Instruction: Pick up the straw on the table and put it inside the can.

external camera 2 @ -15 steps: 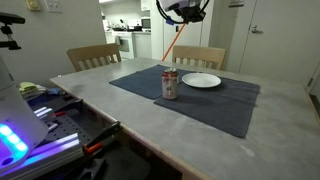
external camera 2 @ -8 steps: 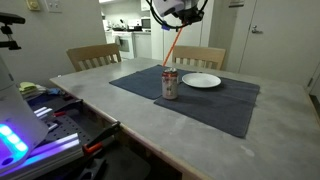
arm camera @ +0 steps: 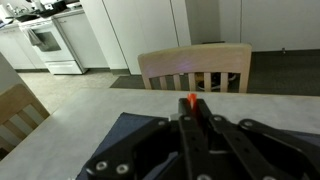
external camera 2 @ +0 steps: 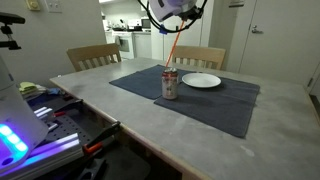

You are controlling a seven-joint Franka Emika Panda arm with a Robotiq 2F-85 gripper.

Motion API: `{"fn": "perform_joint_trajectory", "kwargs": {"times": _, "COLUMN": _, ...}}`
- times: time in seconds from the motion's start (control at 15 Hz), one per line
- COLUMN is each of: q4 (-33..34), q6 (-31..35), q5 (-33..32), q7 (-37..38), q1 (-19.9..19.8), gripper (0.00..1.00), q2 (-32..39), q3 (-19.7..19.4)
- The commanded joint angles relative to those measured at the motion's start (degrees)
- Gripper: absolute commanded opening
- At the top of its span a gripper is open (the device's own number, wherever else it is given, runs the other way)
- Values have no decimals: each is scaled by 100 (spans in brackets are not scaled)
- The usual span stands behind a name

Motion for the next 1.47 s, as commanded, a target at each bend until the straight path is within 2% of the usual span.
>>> {"fn": "perform_joint_trajectory", "kwargs": {"times": 0.0, "q4": -60, "q6": -306, "q5": 228, "q7": -361, "q1": -91, "gripper": 2, "q2": 15, "q3": 8}}
{"fn": "perform_joint_trajectory", "kwargs": {"times": 0.53, "q4": -200, "q6": -665, "q5": 541, "q7": -1135, "q1": -146, "gripper": 2, "q2": 126, "q3": -67}}
{"fn": "perform_joint_trajectory", "kwargs": {"times": 1.4, "q4": -380, "q6": -1253, "q5": 898, "q7": -1569, "q1": -254, "gripper": 2, "q2": 465, "q3": -166}}
